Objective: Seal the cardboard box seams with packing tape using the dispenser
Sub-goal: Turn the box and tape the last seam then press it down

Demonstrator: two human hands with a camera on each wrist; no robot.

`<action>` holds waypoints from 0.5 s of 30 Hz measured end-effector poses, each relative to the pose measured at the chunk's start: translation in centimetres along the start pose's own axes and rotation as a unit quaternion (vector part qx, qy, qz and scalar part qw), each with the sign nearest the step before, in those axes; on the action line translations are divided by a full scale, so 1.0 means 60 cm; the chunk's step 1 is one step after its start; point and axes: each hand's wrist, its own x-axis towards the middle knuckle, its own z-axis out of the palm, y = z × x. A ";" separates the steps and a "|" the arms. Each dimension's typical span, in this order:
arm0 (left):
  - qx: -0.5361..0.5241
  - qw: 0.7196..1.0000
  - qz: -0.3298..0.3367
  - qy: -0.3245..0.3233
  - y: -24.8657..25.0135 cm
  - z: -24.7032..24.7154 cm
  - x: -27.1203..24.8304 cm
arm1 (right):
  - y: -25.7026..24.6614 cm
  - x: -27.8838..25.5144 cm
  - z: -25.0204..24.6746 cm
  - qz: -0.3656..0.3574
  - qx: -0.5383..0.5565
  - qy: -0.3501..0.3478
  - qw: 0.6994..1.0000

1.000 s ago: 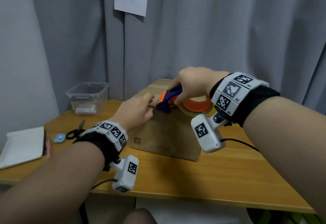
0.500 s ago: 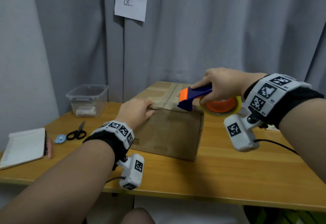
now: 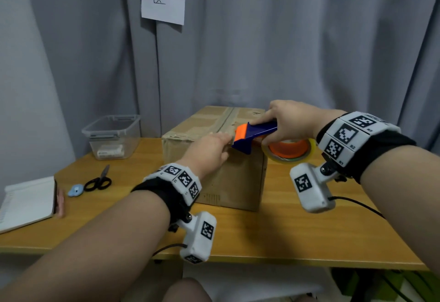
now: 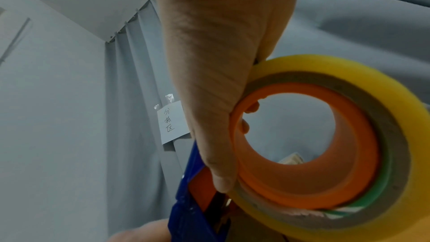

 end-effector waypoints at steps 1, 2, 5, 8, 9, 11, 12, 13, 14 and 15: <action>-0.016 1.000 0.000 0.013 0.003 0.005 0.001 | 0.000 -0.001 0.001 0.003 0.004 0.002 1.000; -0.026 0.999 0.001 0.027 0.003 0.009 0.001 | 0.000 -0.004 0.001 0.006 0.008 0.003 1.000; -0.024 0.999 0.006 0.047 -0.015 0.010 -0.001 | -0.006 -0.005 0.000 0.013 0.021 0.010 1.000; -0.017 0.999 -0.008 0.047 -0.050 0.009 -0.004 | -0.034 0.010 -0.001 0.001 0.017 0.018 1.000; -0.014 0.999 -0.013 0.047 -0.063 0.008 -0.005 | -0.046 0.015 0.000 -0.009 0.017 0.023 1.000; -0.007 0.999 -0.027 0.044 -0.085 0.005 -0.004 | -0.062 0.026 0.004 -0.021 0.029 0.025 0.999; -0.005 0.998 -0.036 0.041 -0.092 0.003 -0.001 | -0.065 0.030 0.004 -0.023 0.035 0.020 0.999; -0.003 0.998 -0.044 0.037 -0.094 0.001 0.002 | -0.065 0.033 0.004 -0.023 0.040 0.014 0.999; -0.003 0.998 -0.049 0.033 -0.095 0.000 0.006 | -0.064 0.035 0.001 -0.022 0.045 0.010 0.999; -0.005 0.998 -0.051 0.032 -0.094 0.000 0.007 | -0.063 0.035 -0.003 -0.022 0.049 0.009 0.999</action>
